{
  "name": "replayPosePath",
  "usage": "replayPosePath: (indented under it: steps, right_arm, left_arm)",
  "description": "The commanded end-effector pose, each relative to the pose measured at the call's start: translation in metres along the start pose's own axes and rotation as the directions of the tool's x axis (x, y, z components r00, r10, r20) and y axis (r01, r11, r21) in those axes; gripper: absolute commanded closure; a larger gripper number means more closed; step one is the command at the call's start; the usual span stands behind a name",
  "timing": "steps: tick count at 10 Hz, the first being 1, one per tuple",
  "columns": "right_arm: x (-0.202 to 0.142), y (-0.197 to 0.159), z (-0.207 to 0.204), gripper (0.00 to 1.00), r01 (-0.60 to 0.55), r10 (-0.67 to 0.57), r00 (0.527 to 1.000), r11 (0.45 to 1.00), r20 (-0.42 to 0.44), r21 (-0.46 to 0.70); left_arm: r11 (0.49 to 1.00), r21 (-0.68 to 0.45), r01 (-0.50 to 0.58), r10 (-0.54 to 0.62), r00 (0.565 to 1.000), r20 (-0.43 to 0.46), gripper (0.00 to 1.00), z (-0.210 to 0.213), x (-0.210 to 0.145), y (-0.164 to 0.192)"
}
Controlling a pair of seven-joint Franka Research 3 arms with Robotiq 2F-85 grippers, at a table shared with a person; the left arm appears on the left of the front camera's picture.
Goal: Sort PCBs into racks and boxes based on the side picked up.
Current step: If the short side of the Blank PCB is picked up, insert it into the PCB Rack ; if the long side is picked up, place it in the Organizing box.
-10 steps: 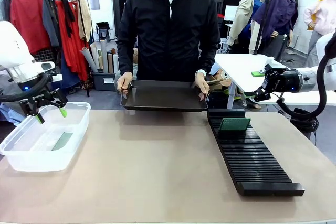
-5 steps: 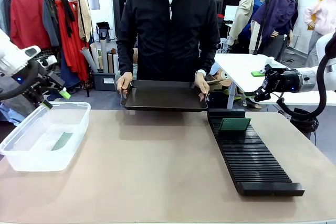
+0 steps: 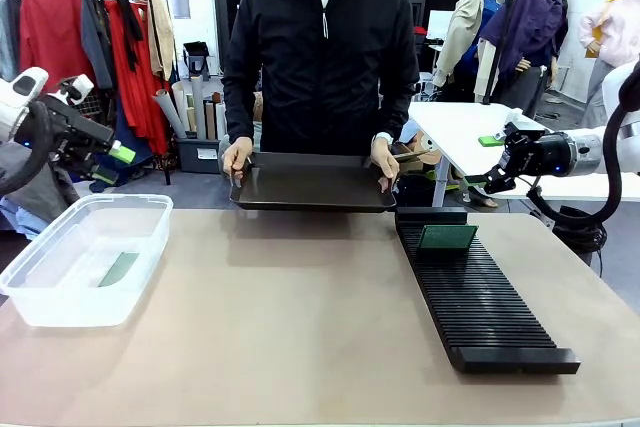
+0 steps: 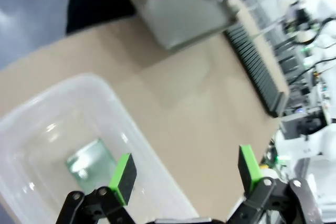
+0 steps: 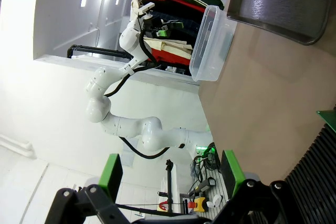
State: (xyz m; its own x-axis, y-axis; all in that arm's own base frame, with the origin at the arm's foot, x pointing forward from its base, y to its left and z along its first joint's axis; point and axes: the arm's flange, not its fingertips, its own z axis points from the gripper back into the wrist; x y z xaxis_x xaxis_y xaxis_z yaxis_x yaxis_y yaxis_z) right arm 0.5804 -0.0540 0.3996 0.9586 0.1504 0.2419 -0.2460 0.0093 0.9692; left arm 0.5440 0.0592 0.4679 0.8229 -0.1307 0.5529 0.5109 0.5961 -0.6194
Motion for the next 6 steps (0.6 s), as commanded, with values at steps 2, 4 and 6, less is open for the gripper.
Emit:
replayPosePath:
  steps: [2, 4, 6]
  right_arm:
    - [0.001, 0.002, -0.001, 0.0, -0.021, 0.021, 1.0, 1.0, 0.007, 0.013]
    - [0.001, 0.002, -0.001, 0.0, -0.021, 0.021, 1.0, 1.0, 0.007, 0.013]
    - [0.001, 0.002, -0.001, 0.0, -0.021, 0.021, 1.0, 1.0, 0.007, 0.013]
  left_arm:
    - [0.985, -0.135, 0.103, -0.089, 0.99, 0.109, 0.0, -0.002, 0.0, -0.003]
    - [0.958, -0.27, 0.096, -0.056, 0.987, 0.152, 0.0, -0.005, 0.003, 0.0]
    - [0.955, -0.289, 0.061, -0.021, 0.99, 0.14, 0.0, -0.011, 0.003, 0.004]
